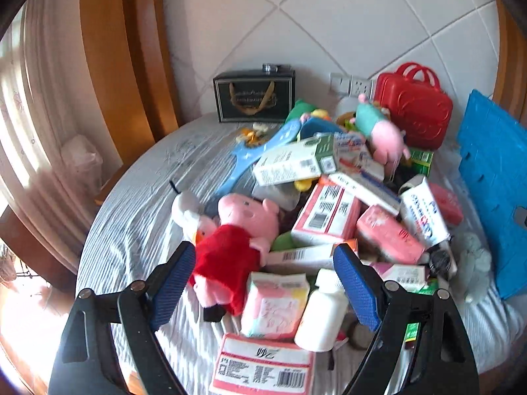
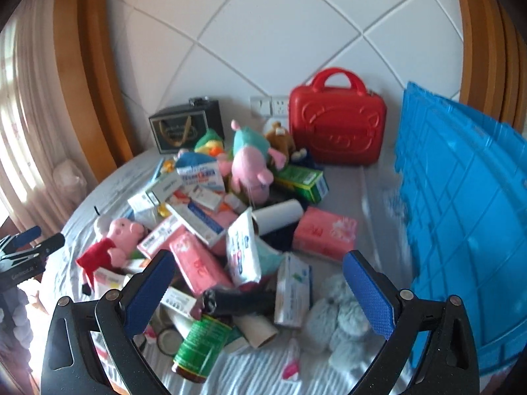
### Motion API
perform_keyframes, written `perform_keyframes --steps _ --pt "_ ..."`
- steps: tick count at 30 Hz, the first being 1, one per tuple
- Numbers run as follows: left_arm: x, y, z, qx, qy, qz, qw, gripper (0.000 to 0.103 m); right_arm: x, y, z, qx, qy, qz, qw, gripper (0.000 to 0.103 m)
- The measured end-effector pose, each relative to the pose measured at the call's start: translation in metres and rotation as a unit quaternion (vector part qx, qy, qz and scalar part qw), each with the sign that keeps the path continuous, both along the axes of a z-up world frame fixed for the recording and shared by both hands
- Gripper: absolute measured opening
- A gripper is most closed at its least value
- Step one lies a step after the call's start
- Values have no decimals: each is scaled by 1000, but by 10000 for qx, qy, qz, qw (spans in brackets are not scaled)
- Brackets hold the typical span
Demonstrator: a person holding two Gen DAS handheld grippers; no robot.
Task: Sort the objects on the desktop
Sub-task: 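Grasp the pink-white tissue pack with the left tool while the right tool grasps a white bottle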
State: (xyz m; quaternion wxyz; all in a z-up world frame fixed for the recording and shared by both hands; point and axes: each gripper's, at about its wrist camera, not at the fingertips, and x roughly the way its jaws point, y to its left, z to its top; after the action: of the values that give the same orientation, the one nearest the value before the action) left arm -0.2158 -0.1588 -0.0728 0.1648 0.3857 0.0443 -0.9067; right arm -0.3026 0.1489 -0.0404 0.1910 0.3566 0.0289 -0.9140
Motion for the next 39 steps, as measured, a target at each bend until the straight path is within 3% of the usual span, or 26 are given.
perform_keyframes --steps 4,9,18,22,24,28,33,36,39 --pt "18 -11 -39 365 -418 180 9983 86 0 -6 -36 222 -521 -76 9984 103" --pt "38 -4 -70 675 -778 585 9930 86 1 -20 -61 382 -826 396 9951 103" --pt "67 34 -119 735 -1301 648 9867 86 17 -65 -91 362 -1049 1451 9832 103" --pt "80 26 -139 706 -1515 663 9837 87 33 -93 -95 322 -1108 1781 9772 103" --pt "91 10 -139 674 -1496 785 9833 88 42 -108 -97 408 -1110 1915 9743 103" --pt "112 -37 -137 164 -1600 1191 9798 88 56 -133 -105 509 -1163 2025 9710 103" --pt "121 -106 -133 83 -1722 1468 9740 88 67 -162 -119 462 -1379 1820 9725 103" --pt "127 -123 -109 536 -1404 1229 9810 88 76 -182 -128 469 -1557 1642 9729 102" --pt "118 -124 -84 856 -1050 835 9873 88 84 -197 -134 403 -1745 1427 9734 86"
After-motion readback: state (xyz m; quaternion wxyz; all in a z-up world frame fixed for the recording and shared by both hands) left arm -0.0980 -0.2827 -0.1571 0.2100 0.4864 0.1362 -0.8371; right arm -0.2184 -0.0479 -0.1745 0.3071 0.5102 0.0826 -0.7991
